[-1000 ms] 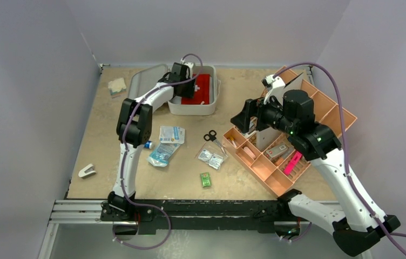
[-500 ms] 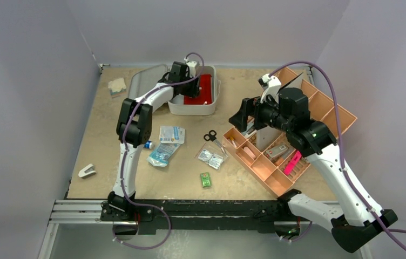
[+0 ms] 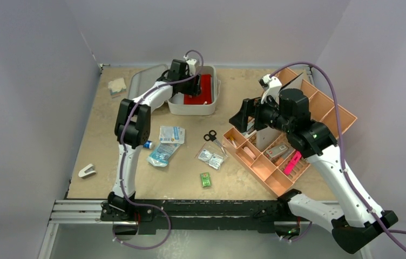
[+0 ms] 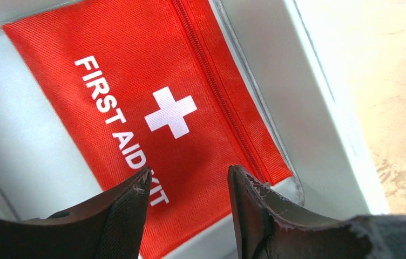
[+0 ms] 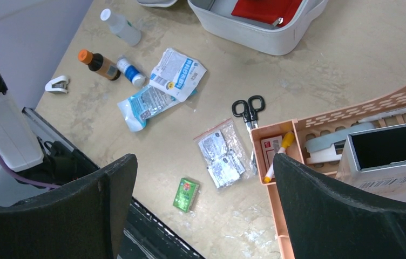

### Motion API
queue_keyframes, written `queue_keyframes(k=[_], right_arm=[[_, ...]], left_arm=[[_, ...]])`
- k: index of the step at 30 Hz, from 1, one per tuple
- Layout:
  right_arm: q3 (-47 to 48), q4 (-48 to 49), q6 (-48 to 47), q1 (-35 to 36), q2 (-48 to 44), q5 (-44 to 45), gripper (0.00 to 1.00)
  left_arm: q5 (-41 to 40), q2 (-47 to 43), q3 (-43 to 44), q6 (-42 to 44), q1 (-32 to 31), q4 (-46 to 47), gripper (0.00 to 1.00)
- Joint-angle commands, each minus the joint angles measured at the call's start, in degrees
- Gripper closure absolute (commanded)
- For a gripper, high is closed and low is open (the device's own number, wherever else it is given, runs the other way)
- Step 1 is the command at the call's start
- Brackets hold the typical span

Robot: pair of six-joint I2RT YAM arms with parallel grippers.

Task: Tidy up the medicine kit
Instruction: Adjust the medicine pouch in the medicine box, then pick up the pill bottle at the center of the board.

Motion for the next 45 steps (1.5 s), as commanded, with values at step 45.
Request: queue_keyframes(k=[45], right_arm=[[-9.45, 6.95, 3.39, 0.00, -7.74, -2.33, 0.02]], left_arm=[[-44.37, -61.57, -47.43, -23.98, 11.13, -34.25, 0.35]])
